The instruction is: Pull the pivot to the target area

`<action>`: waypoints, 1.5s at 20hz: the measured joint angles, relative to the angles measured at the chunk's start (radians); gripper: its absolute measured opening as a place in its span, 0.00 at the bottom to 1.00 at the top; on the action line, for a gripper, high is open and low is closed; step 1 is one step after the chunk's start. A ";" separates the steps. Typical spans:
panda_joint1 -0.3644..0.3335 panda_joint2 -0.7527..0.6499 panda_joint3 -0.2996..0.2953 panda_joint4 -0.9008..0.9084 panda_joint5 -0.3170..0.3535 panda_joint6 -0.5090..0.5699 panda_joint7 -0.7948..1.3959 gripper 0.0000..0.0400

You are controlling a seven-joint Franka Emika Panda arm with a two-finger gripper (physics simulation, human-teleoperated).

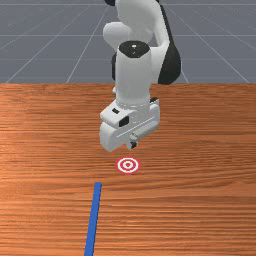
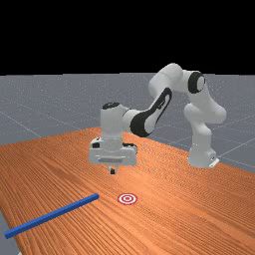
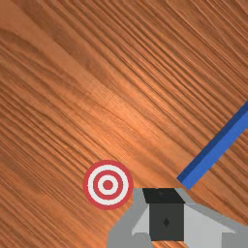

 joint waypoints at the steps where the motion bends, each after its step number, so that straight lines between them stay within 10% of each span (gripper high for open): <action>1: -0.001 0.003 0.001 0.000 -0.001 0.005 -0.006 0.00; 10: -0.055 0.007 -0.012 0.002 0.008 0.004 -0.065 0.00; 20: -0.084 0.278 0.000 0.501 0.022 -0.287 -0.047 0.00; 30: -0.088 0.351 0.004 0.544 0.029 -0.185 -0.049 0.00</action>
